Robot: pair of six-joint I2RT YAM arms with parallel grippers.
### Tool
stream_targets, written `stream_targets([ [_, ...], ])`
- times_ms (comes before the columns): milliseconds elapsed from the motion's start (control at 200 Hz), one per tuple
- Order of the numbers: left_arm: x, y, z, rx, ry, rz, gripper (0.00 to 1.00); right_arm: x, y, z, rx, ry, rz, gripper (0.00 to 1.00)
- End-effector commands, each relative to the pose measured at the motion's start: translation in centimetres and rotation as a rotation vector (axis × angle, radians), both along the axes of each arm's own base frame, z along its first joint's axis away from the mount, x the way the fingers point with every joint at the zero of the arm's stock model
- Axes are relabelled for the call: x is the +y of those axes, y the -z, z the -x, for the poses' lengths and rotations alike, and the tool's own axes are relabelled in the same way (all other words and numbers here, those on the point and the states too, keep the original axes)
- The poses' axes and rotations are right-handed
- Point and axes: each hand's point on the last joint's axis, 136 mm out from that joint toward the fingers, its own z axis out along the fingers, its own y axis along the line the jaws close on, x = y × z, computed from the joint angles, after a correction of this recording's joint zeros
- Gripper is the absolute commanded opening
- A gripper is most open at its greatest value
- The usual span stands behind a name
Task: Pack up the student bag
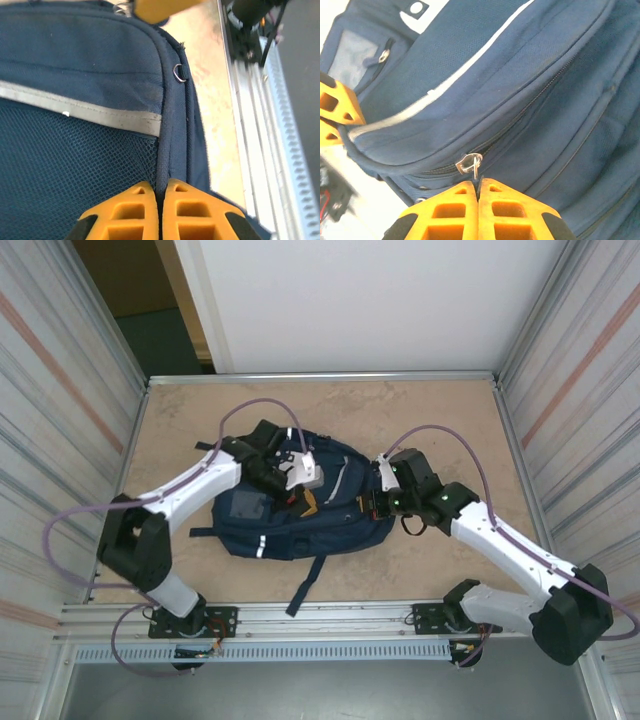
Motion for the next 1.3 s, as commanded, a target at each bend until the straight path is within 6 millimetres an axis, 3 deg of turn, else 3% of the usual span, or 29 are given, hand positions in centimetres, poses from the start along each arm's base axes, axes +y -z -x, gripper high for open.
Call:
stream_targets([
  [0,1.9,-1.3,0.9,-0.278,0.181,0.064,0.08,0.4,1.3,1.5,0.073,-0.118,-0.038,0.0],
  [65,2.3,-1.4,-0.1,-0.392,0.224,0.086,0.1,1.8,1.4,2.1,0.114,-0.174,-0.1,0.0],
  [220,3.8,-0.5,-5.0,-0.568,0.167,-0.018,0.16,4.0,1.9,2.4,0.131,-0.217,-0.085,0.0],
  [321,4.6,0.1,-8.3,-0.653,0.018,-0.1,0.23,5.8,2.1,2.3,0.118,-0.218,-0.116,0.0],
  [416,5.5,-0.8,-9.2,-0.626,-0.173,-0.096,0.37,7.6,2.6,1.9,0.117,-0.21,-0.148,0.0],
  [571,6.5,-2.9,-5.6,-0.355,-0.467,0.067,0.51,9.5,3.8,1.5,0.098,-0.205,-0.11,0.0],
  [692,8.0,-3.2,-3.0,-0.011,-0.809,0.167,0.72,10.3,3.7,1.6,0.09,-0.225,-0.088,0.0],
  [782,8.5,-1.7,-1.8,0.343,-1.06,0.239,0.79,10.2,3.7,1.8,0.071,-0.231,-0.085,0.0],
  [867,8.2,-0.2,-0.5,0.58,-1.196,0.22,0.77,10.3,3.4,1.6,0.055,-0.24,-0.095,0.0],
  [972,7.5,1.4,0.5,0.618,-1.319,0.142,0.74,10.5,3.2,1.5,0.052,-0.248,-0.093,0.0],
  [1052,7.3,2.2,0.2,0.651,-1.427,0.114,0.71,10.9,3.2,1.5,0.051,-0.261,-0.114,0.0],
  [1298,7.2,4.7,-2.7,0.686,-1.696,0.037,0.67,12.5,2.0,2.6,0.033,-0.322,-0.17,0.0],
])
